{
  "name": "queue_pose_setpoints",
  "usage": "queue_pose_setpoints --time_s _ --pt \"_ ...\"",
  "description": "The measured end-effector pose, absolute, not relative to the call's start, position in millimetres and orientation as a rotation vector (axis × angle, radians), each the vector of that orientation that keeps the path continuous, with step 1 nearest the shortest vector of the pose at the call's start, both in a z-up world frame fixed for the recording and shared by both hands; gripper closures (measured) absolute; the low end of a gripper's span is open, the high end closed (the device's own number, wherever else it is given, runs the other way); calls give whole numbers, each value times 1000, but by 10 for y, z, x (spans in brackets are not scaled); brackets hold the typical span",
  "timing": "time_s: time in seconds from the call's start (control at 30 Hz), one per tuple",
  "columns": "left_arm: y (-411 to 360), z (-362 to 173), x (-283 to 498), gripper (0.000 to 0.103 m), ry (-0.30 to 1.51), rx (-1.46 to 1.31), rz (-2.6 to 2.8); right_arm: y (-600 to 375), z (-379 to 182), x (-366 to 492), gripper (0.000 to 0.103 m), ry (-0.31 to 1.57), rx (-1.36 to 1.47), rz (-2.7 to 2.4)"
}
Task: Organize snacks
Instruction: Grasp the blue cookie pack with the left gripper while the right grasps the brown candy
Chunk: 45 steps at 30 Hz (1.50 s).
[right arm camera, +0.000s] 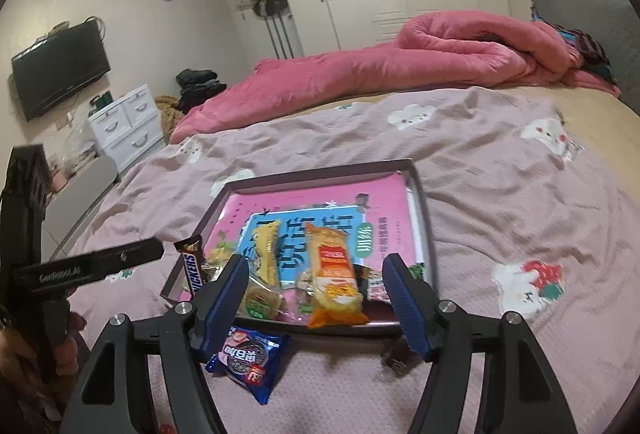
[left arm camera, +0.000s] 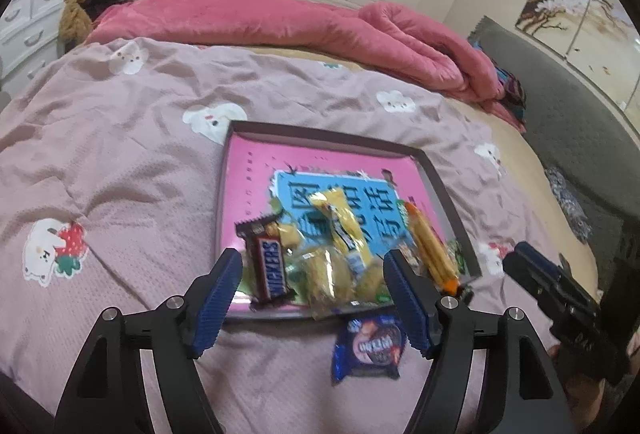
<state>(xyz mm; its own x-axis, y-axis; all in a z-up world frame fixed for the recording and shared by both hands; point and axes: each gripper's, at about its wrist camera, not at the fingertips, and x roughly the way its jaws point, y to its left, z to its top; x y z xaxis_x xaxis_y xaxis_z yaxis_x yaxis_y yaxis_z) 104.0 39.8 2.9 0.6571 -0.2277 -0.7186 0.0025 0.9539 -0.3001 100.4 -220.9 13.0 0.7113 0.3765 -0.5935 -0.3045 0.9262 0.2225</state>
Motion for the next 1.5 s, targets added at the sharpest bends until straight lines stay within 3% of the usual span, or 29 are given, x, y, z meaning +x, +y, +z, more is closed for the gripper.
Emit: queue_pose_setpoints --time_s 0.13,0.57,0.97,1.23,1.5 --pt "282 16 982 27 870 -257 -158 -2317 143 954 27 684 125 347" --pt "-57 -143 827 25 953 -194 -219 -2624 101 830 24 723 136 219" --pt "-328 -566 801 25 1080 -152 -247 -2444 -400 981 24 956 27 216" --pt "-336 -748 899 25 1133 -162 -238 -2379 -622 1161 24 1015 -27 200" --pt "-351 -813 995 25 1146 -171 -238 -2318 -738 1277 43 1022 -132 201"
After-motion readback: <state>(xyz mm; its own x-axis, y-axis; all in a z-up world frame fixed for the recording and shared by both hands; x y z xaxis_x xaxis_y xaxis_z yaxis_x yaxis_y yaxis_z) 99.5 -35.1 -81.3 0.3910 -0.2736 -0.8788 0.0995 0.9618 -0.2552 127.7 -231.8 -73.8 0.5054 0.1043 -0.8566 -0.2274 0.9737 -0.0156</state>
